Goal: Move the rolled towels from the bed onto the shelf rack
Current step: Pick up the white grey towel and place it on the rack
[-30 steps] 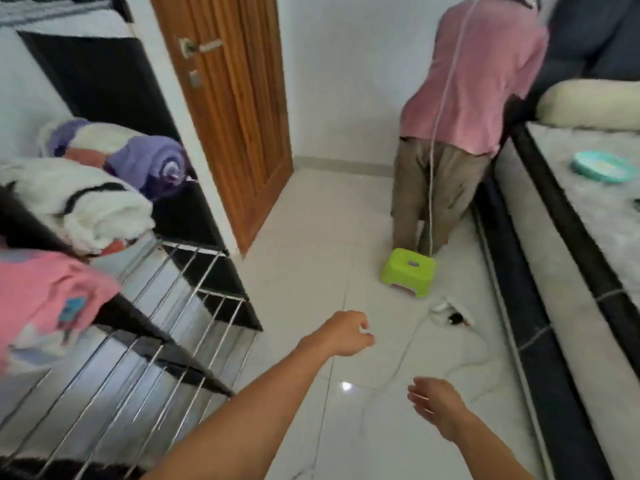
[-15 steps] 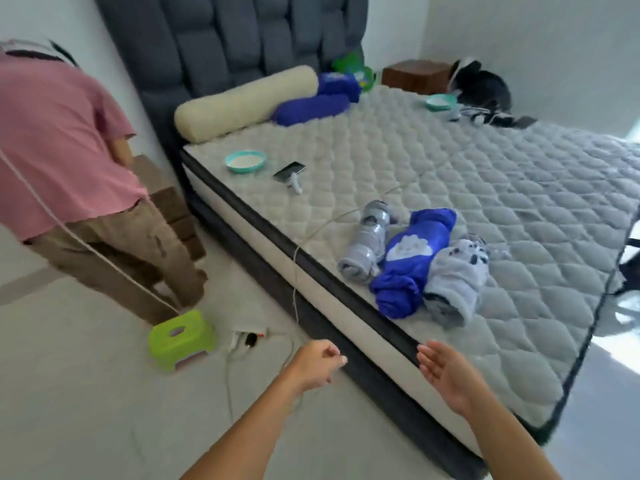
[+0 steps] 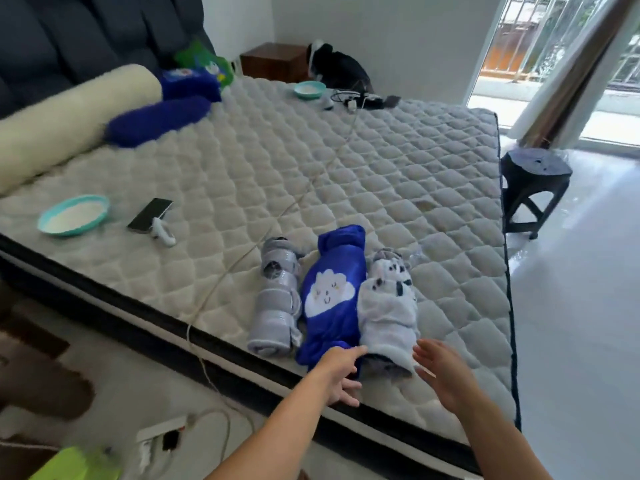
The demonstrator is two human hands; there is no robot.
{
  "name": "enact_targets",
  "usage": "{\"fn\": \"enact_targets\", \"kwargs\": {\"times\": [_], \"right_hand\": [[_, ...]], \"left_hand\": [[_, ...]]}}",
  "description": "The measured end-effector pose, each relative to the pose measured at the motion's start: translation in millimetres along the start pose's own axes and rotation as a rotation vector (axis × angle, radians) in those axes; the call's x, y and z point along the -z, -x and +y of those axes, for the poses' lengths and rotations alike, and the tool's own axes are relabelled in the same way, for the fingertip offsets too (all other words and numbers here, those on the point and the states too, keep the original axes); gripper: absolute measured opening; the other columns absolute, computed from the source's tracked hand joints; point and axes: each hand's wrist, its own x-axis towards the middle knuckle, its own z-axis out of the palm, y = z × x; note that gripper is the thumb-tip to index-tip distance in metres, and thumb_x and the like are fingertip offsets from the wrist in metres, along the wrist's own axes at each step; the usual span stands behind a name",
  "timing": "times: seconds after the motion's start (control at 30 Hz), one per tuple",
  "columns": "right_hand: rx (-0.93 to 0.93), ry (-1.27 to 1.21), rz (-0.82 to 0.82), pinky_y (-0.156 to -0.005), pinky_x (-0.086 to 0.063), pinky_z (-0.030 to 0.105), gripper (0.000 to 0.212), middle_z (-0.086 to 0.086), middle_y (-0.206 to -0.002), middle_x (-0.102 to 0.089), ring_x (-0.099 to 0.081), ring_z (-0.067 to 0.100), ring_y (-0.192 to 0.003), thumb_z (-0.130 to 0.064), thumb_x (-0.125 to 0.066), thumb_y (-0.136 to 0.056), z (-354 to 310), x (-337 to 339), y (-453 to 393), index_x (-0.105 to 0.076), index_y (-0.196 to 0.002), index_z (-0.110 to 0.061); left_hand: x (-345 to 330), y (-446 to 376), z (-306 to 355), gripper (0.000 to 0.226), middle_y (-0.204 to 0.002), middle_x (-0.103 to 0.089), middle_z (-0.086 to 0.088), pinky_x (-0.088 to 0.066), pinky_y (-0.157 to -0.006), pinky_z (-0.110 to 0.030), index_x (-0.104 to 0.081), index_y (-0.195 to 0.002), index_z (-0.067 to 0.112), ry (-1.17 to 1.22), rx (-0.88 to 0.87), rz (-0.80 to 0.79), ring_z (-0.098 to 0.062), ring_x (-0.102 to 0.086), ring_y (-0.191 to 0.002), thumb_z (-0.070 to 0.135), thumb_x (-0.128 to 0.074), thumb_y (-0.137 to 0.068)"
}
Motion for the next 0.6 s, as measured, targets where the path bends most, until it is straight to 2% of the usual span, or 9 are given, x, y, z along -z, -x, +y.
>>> {"fn": "enact_targets", "kwargs": {"times": [0.07,0.1,0.2,0.3,0.4,0.5,0.53,0.6], "right_hand": [[-0.014,0.028,0.045,-0.086,-0.045,0.036,0.008,0.011,-0.097,-0.058,-0.055,0.022,-0.096,-0.012,-0.051,-0.095,-1.3,-2.8,-14.7,-0.059,-0.092,-0.011],[-0.015,0.035,0.067,-0.083,-0.046,0.036,0.008,0.012,-0.098,-0.058,-0.055,0.022,-0.095,-0.012,-0.052,-0.095,-2.9,-4.4,-21.5,-0.059,-0.091,-0.011],[-0.023,0.109,0.14,-0.072,-0.045,0.034,0.015,0.011,-0.095,-0.059,-0.055,0.019,-0.082,-0.016,-0.057,-0.092,-12.7,-5.3,-53.2,-0.059,-0.102,-0.005],[-0.029,0.259,0.167,-0.079,-0.044,0.038,0.036,0.014,-0.11,-0.06,-0.055,0.024,-0.094,-0.029,-0.064,-0.086,-31.0,-6.6,-94.5,-0.057,-0.113,-0.005],[-0.031,0.366,0.1,-0.065,-0.043,0.033,0.056,0.016,-0.114,-0.059,-0.052,0.024,-0.091,-0.039,-0.068,-0.081,-51.8,-15.8,-133.4,-0.055,-0.121,-0.001],[-0.069,0.498,0.001,-0.057,-0.036,0.029,0.08,0.009,-0.106,-0.047,-0.046,0.019,-0.079,-0.051,-0.073,-0.072,-67.0,-24.4,-170.1,-0.048,-0.131,-0.002],[-0.118,0.527,-0.042,-0.057,-0.038,0.03,0.085,0.009,-0.109,-0.051,-0.047,0.019,-0.079,-0.054,-0.075,-0.069,-70.4,-27.6,-178.8,-0.048,-0.131,-0.003],[-0.202,0.554,-0.105,-0.068,-0.045,0.035,0.085,0.011,-0.118,-0.057,-0.053,0.025,-0.092,-0.054,-0.078,-0.065,-73.7,-32.5,-191.9,-0.049,-0.129,-0.005]], "left_hand": [[-1.8,-17.9,12.4,0.084,-0.153,-0.029,-0.019,-0.041,-0.096,-0.064,-0.018,-0.152,0.018,-0.043,0.103,-0.029,-0.043,-0.042,-0.131,0.047,-0.062,-0.087],[-3.4,-25.6,18.5,0.092,-0.155,-0.026,-0.019,-0.041,-0.096,-0.065,-0.013,-0.154,0.02,-0.077,0.141,-0.044,-0.044,-0.041,-0.132,0.051,-0.064,-0.083],[-11.4,-45.3,38.9,0.103,-0.158,-0.018,-0.017,-0.043,-0.097,-0.065,-0.009,-0.154,0.022,-0.121,0.202,-0.08,-0.045,-0.038,-0.134,0.055,-0.068,-0.077],[-19.6,-58.6,55.3,0.1,-0.158,-0.017,-0.018,-0.046,-0.095,-0.064,-0.012,-0.154,0.02,-0.064,0.229,-0.089,-0.046,-0.034,-0.136,0.054,-0.068,-0.078],[-23.2,-69.5,74.3,0.094,-0.157,-0.018,-0.021,-0.047,-0.094,-0.062,-0.02,-0.152,0.02,0.024,0.253,-0.051,-0.049,-0.031,-0.137,0.053,-0.069,-0.078],[-29.4,-79.0,91.4,0.087,-0.157,-0.018,-0.02,-0.049,-0.095,-0.059,-0.023,-0.15,0.017,0.073,0.272,0.021,-0.046,-0.03,-0.139,0.05,-0.066,-0.082],[-32.5,-79.7,94.6,0.084,-0.157,-0.02,-0.019,-0.049,-0.094,-0.058,-0.026,-0.15,0.016,0.086,0.278,0.042,-0.044,-0.031,-0.139,0.049,-0.066,-0.083],[-37.6,-81.0,96.8,0.082,-0.156,-0.025,-0.016,-0.05,-0.093,-0.058,-0.029,-0.148,0.014,0.123,0.293,0.084,-0.042,-0.034,-0.138,0.047,-0.067,-0.083]]}}
